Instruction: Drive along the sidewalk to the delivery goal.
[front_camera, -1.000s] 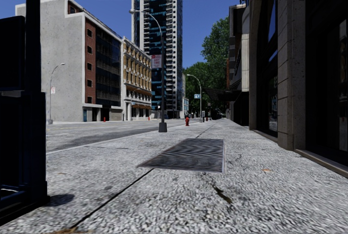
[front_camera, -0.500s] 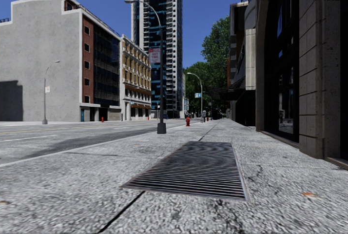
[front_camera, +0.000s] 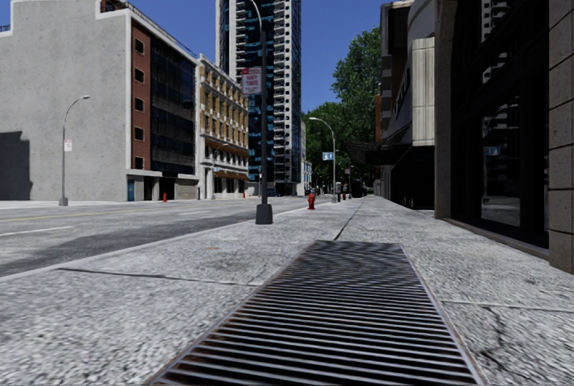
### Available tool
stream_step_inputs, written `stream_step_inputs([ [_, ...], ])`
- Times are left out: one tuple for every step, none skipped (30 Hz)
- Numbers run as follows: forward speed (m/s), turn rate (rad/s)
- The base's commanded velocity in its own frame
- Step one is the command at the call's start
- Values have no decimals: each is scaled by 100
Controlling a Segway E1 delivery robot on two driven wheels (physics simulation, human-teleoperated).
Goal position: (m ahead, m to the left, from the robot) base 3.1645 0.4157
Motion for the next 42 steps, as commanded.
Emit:
stream_step_inputs([
  [197, 0],
  [197, 0],
  [197, 0],
  [197, 0],
  [197, 0],
  [197, 0],
  [197, 0],
  [197, 0],
  [197, 0],
  [197, 0],
  [197, 0],
  [197, 0],
  [197, 0],
  [197, 0],
  [197, 0],
  [197, 0],
  [197, 0],
  [197, 0],
  [197, 0],
  [197, 0],
  [197, 0],
  [197, 0],
  [197, 0],
  [197, 0],
  [197, 0],
  [197, 0],
  [197, 0],
  [197, 0],
  [197, 0],
  [197, 0],
  [197, 0],
  [197, 0],
  [197, 0],
  [197, 0],
  [197, 0],
  [197, 0],
  [197, 0],
  [197, 0],
  [197, 0],
  [197, 0],
  [197, 0],
  [197, 0],
])
